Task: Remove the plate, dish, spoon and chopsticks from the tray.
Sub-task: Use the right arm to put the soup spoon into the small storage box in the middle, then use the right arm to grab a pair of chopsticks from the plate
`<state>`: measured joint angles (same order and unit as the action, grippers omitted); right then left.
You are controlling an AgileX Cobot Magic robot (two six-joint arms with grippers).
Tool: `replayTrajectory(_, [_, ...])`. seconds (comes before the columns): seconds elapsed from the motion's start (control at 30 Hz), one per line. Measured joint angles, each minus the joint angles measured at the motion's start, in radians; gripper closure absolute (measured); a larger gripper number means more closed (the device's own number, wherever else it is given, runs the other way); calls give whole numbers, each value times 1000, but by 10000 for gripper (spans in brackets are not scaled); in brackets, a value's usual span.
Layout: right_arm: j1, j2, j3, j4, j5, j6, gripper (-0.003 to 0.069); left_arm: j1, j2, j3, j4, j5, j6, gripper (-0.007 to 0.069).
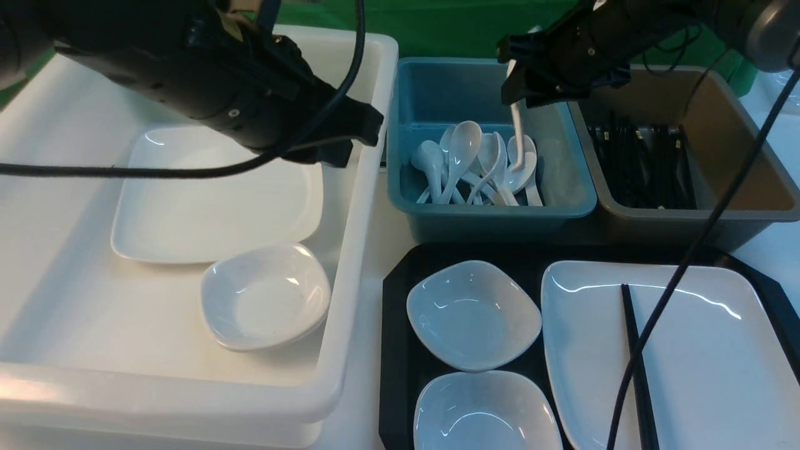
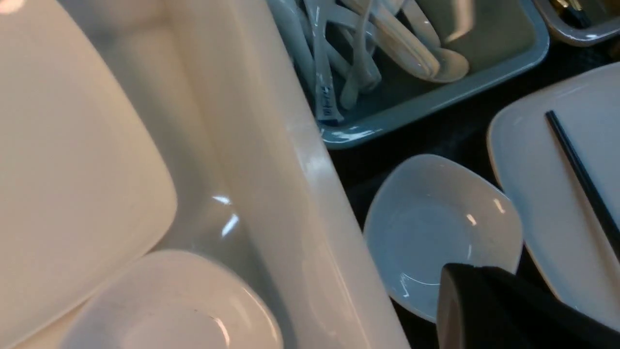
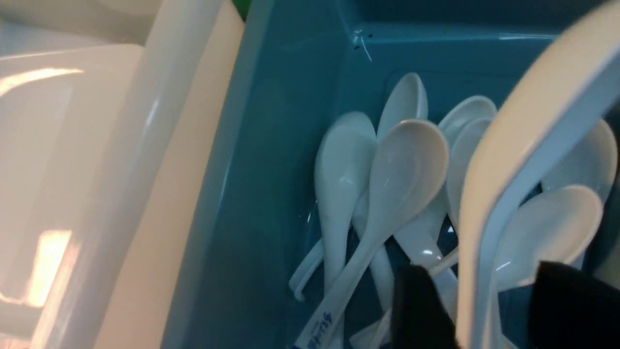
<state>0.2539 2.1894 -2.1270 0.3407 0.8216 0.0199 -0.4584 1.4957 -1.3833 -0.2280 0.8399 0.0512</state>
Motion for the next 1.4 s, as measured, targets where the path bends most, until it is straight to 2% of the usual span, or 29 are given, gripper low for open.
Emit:
replayTrajectory(0.1, [0, -7, -2, -3, 32, -20, 111, 0, 0, 0, -54, 2, 35, 603])
replayTrajectory(0.17, [0, -26, -2, -11, 89, -42, 95, 0, 0, 0, -72, 3, 51, 603])
replayTrajectory(0.2, [0, -47, -2, -26, 137, -68, 109, 0, 0, 0, -78, 6, 58, 603])
replayTrajectory(0.27, [0, -80, -2, -48, 224, -97, 165, -2, 0, 0, -79, 12, 60, 603])
replayTrajectory(0.33, [0, -132, 1, -82, 328, -118, 315, -12, 0, 0, -73, 15, 74, 603])
replayTrajectory(0.37, [0, -186, 19, -102, 342, -121, 429, -26, 0, 0, -71, 16, 87, 603])
replayTrajectory(0.43, [0, -276, 80, -118, 343, -113, 561, -59, 0, 0, -68, 30, 105, 603])
replayTrajectory(0.5, [0, -376, 183, -124, 343, -99, 590, -96, 0, 0, -64, 61, 111, 603])
replayTrajectory(0.6, [0, -489, 357, -137, 342, -87, 558, -165, 0, 0, -52, 104, 113, 603])
replayTrajectory(0.7, [0, -638, 616, -172, 323, -57, 428, -243, 1, 0, -33, 120, 113, 603])
replayTrajectory(0.8, [0, -736, 868, -197, 196, -10, 305, -292, 7, 0, -23, 109, 107, 603])
replayTrajectory(0.87, [0, -766, 983, -202, 111, 2, 258, -314, 13, 0, -18, 99, 105, 603])
replayTrajectory(0.9, [0, -778, 1106, -205, 4, 25, 218, -330, 23, 0, -17, 81, 103, 603])
replayTrajectory(1.07, [0, -731, 1278, -208, -185, 54, 189, -342, 61, 3, -12, 43, 103, 603])
replayTrajectory(1.4, [0, -571, 1296, -204, -245, 68, 189, -353, 143, 48, -23, 33, 129, 603])
